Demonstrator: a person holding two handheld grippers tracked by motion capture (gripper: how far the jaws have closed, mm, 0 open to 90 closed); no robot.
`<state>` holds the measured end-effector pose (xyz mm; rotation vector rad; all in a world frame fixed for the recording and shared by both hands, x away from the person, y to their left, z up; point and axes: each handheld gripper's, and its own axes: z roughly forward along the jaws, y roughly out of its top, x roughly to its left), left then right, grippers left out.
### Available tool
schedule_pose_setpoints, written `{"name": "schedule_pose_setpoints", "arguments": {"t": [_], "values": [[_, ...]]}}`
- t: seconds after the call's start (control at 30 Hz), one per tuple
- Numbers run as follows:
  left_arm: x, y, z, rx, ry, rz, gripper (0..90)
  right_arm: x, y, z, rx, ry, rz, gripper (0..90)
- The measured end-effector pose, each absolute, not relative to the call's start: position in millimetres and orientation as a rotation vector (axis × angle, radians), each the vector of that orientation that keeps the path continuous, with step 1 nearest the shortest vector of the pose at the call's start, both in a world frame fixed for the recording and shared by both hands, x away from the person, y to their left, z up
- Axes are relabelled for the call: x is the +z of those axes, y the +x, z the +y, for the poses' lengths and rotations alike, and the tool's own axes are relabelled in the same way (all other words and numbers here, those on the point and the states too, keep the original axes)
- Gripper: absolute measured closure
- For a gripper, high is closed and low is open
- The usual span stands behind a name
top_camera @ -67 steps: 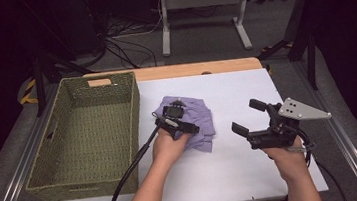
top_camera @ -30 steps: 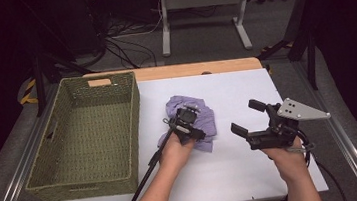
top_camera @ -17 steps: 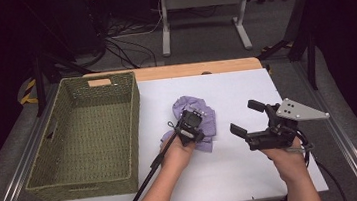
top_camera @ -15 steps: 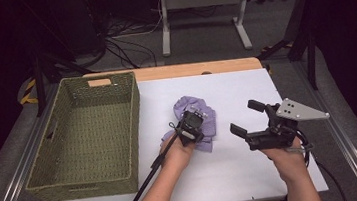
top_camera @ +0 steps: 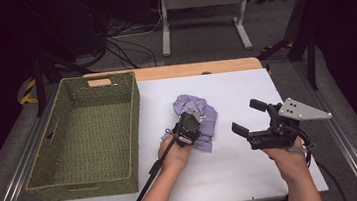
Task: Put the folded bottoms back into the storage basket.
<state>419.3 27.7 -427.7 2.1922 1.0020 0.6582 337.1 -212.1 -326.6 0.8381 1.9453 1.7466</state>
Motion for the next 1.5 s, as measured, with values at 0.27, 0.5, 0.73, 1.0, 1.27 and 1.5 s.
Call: {"name": "schedule_pose_setpoints", "arguments": {"t": [0.27,0.5,0.73,1.0,1.27,1.5], "values": [[-408.3,413.3,38.7,0.714,2.046,0.988,76.2,-327.0,337.0,-211.8,1.743,0.838,1.948,1.8],[-392.1,397.1,42.8,0.793,1.908,0.88,76.2,-326.5,336.6,-212.3,1.746,0.843,1.94,1.8],[-380.9,388.6,49.1,0.803,1.798,0.865,76.3,-326.3,336.3,-212.6,1.745,0.84,1.939,1.8],[-364.7,380.3,62.5,0.781,1.657,0.837,76.2,-326.7,336.5,-212.0,1.748,0.841,1.94,1.8],[-349.2,372.2,77.1,0.751,1.57,0.861,76.1,-327.2,336.8,-212.0,1.75,0.84,1.937,1.8],[-334.5,364.0,93.1,0.727,1.53,0.888,75.8,-327.6,336.8,-212.2,1.746,0.837,1.939,1.8]]}}
